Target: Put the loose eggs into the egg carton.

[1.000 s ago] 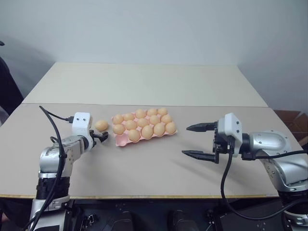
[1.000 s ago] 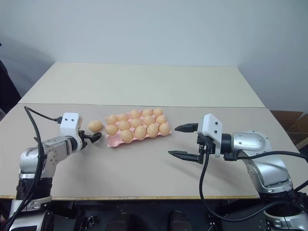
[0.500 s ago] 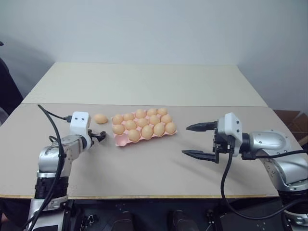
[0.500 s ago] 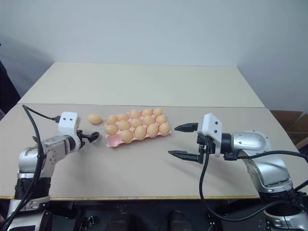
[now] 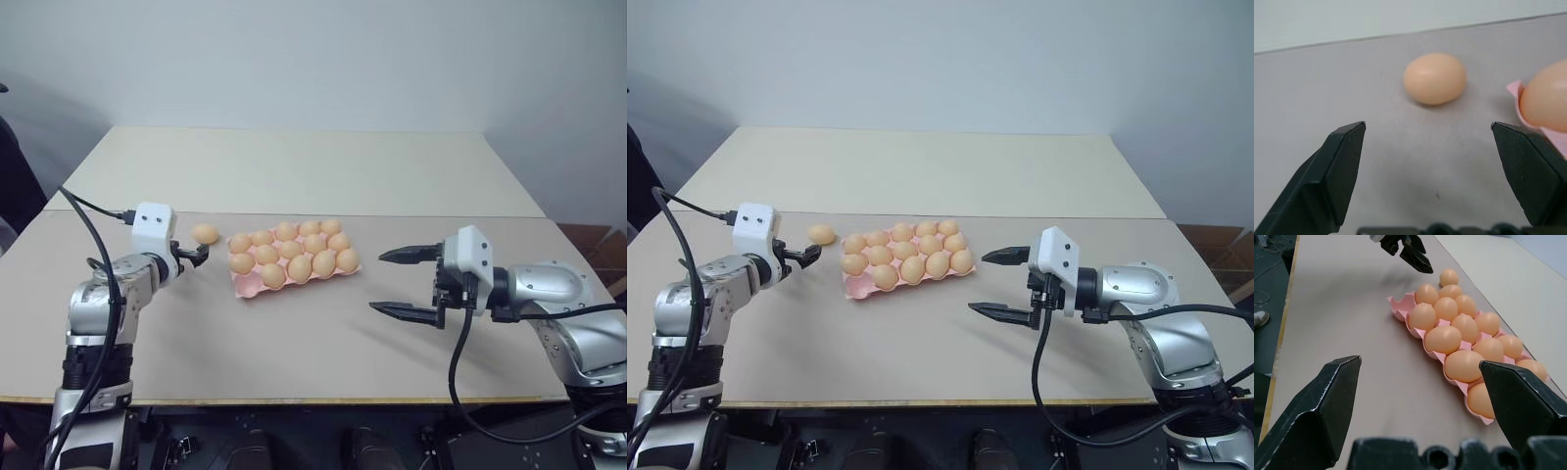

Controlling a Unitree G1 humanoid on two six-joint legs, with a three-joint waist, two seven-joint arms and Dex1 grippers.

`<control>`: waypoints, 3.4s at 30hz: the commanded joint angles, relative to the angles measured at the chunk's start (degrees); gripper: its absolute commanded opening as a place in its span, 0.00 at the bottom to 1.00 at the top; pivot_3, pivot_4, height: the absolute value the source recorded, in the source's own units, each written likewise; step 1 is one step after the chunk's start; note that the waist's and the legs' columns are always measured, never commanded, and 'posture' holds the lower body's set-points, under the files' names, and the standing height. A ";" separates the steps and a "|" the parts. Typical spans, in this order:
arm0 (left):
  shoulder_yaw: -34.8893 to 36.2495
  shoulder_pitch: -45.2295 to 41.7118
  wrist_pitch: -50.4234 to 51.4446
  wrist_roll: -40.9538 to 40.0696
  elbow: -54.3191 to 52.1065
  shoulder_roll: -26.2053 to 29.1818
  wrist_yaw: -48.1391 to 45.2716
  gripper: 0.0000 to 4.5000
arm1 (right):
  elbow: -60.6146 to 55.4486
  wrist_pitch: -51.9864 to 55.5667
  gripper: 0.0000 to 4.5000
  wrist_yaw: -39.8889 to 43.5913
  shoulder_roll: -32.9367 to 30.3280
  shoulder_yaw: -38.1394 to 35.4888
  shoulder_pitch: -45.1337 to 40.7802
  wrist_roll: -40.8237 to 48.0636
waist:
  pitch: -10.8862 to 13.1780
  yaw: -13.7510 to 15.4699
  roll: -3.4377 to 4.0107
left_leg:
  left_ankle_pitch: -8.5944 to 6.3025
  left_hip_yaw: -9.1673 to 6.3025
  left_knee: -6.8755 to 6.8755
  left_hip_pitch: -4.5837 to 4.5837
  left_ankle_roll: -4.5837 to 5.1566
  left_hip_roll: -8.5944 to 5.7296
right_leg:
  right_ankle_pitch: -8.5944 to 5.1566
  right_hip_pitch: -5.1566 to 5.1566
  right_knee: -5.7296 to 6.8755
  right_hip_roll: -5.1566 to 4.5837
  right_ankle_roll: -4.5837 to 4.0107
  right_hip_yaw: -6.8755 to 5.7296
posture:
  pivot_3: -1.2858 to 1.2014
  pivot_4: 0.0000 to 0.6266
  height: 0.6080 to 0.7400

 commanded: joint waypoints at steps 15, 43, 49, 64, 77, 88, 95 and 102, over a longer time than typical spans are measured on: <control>-0.56 -6.56 -7.66 3.02 9.09 0.30 -2.13 1.00 | -0.82 -1.20 1.00 -0.13 0.32 -0.69 -1.66 0.49 | 0.00 0.02 0.00 | 0.00 -0.01 0.00 -0.01 0.00 -0.01 | 0.00 0.00 0.00 0.00 0.00 -0.02 | 0.52 0.24 1.00; -5.53 -13.16 -18.05 6.93 29.80 -2.59 -8.30 0.96 | -1.90 -0.35 1.00 -0.79 -0.51 -1.35 -1.88 0.82 | 0.00 0.02 0.00 | 0.01 -0.01 0.02 -0.04 0.01 -0.01 | 0.02 0.00 0.02 0.00 0.02 -0.06 | 0.52 0.24 1.00; -5.99 -13.31 -18.50 7.38 30.63 -2.90 -9.15 0.59 | -2.36 -0.25 1.00 -1.22 -0.71 -1.42 -1.73 0.71 | 0.00 0.01 0.00 | 0.01 -0.01 0.02 -0.04 0.01 -0.01 | 0.02 0.00 0.02 0.00 0.02 -0.05 | 0.52 0.24 1.00; 0.21 -5.30 -8.44 1.64 7.19 2.16 -12.67 0.48 | -2.33 -0.47 1.00 -2.24 -0.29 -0.97 -1.59 0.34 | 0.00 -0.09 -0.01 | 0.01 -0.02 0.03 -0.05 0.01 0.00 | 0.02 -0.01 0.03 0.00 0.02 -0.05 | 0.52 0.24 1.00; -0.12 6.71 -4.96 -11.30 -14.52 2.50 -22.92 0.48 | -3.82 -0.44 1.00 -3.72 -0.16 -1.29 0.36 0.53 | 0.00 0.01 0.00 | 0.01 -0.03 0.02 -0.01 0.01 0.00 | 0.01 0.00 0.04 -0.01 0.02 -0.03 | 0.52 0.24 1.00; -3.55 9.27 -4.61 -12.45 -15.19 1.35 -22.20 0.82 | -4.20 -0.33 1.00 -4.31 -0.39 -1.42 0.73 0.56 | 0.00 -0.04 0.00 | 0.01 -0.03 0.03 -0.01 0.02 0.00 | 0.00 0.00 0.02 0.00 0.02 -0.02 | 0.52 0.24 1.00; -0.47 9.45 -6.98 -12.89 -16.20 3.75 -23.24 0.99 | -3.76 -0.59 1.00 -4.41 -0.16 -1.28 0.32 0.36 | 0.00 -0.05 0.00 | 0.01 -0.03 0.03 -0.02 0.02 0.00 | 0.00 0.00 0.01 0.00 0.02 -0.02 | 0.52 0.24 1.00; 9.07 14.85 -9.80 -16.59 -17.36 10.77 -29.55 0.99 | -2.96 -0.85 1.00 -4.02 -0.10 -1.17 -0.05 0.35 | 0.00 -0.40 0.00 | 0.01 -0.03 0.02 -0.01 0.02 0.01 | -0.01 -0.03 0.01 0.00 0.01 -0.02 | 0.52 0.24 1.00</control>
